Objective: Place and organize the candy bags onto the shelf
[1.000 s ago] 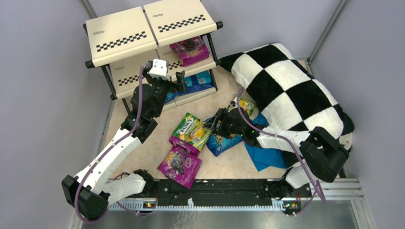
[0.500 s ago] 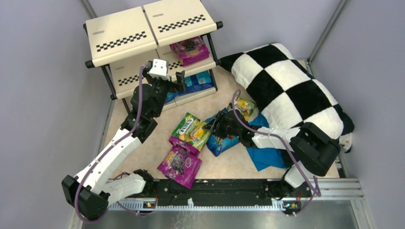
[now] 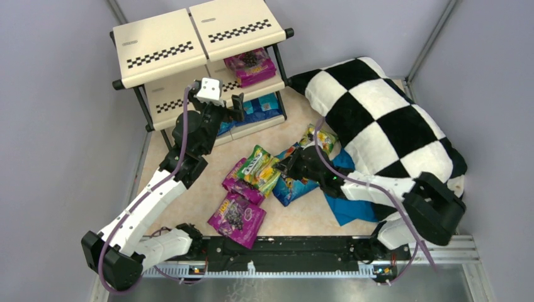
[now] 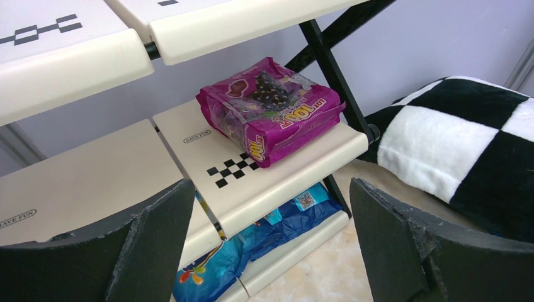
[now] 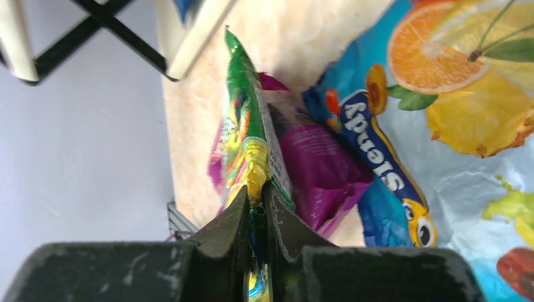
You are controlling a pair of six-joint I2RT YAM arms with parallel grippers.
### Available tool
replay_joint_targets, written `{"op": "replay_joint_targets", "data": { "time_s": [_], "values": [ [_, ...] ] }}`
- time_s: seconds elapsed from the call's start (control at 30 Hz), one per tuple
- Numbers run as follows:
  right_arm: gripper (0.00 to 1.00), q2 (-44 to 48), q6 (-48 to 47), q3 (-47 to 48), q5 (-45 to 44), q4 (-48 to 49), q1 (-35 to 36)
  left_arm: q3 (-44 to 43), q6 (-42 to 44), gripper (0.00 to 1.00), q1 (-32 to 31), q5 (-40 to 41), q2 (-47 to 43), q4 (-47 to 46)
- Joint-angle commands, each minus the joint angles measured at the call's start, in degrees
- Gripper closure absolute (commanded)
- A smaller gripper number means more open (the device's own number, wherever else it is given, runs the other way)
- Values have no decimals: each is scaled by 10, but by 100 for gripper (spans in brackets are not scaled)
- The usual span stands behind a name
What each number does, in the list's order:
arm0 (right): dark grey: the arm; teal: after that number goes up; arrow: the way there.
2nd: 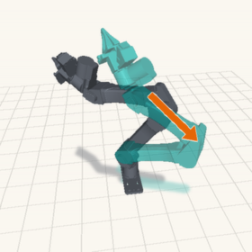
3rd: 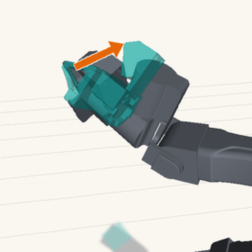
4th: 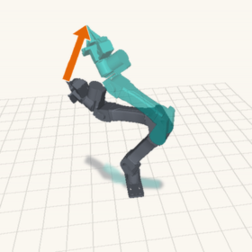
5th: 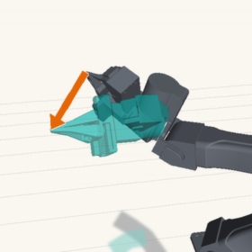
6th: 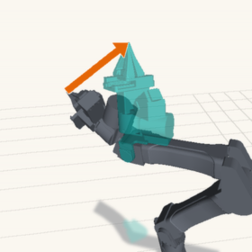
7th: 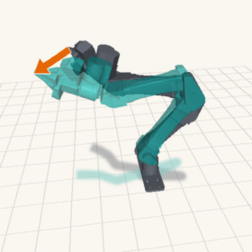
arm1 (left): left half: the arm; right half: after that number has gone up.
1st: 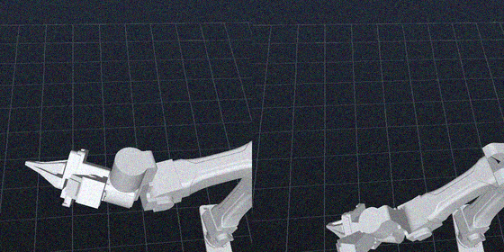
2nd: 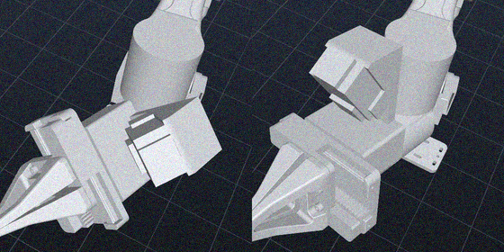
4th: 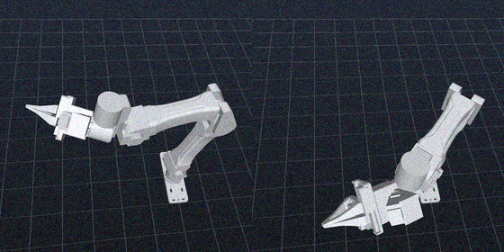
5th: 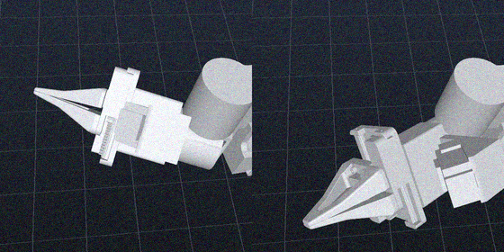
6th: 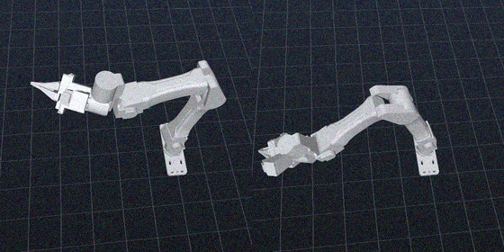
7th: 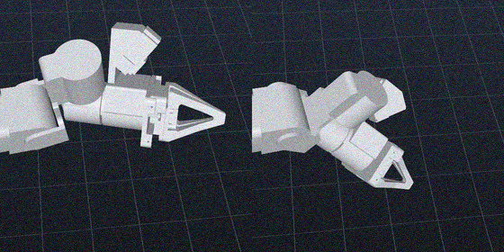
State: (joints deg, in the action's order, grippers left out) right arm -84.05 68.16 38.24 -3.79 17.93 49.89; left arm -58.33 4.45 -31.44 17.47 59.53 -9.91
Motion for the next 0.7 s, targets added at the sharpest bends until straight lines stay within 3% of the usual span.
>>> {"op": "replay_joint_targets", "data": {
  "time_s": [0.0, 0.07, 0.2, 0.43, 0.67],
  "values": [
    [95, 104, -35, 6, -59, -48, 5, -2, 1, 1, -1, 2, -7, -27],
    [100, 137, -48, 9, -68, -80, 3, -2, 1, 1, -1, 3, -7, -27],
    [100, 206, -83, 35, -87, -163, -3, -1, 0, 1, -1, 6, -9, -27],
    [100, 319, -210, 162, -204, -318, -8, 3, -6, 1, -1, 11, -16, -30],
    [100, 284, -358, 382, -263, -366, -9, 17, -13, 1, -1, 28, -38, -47]
  ]
}}
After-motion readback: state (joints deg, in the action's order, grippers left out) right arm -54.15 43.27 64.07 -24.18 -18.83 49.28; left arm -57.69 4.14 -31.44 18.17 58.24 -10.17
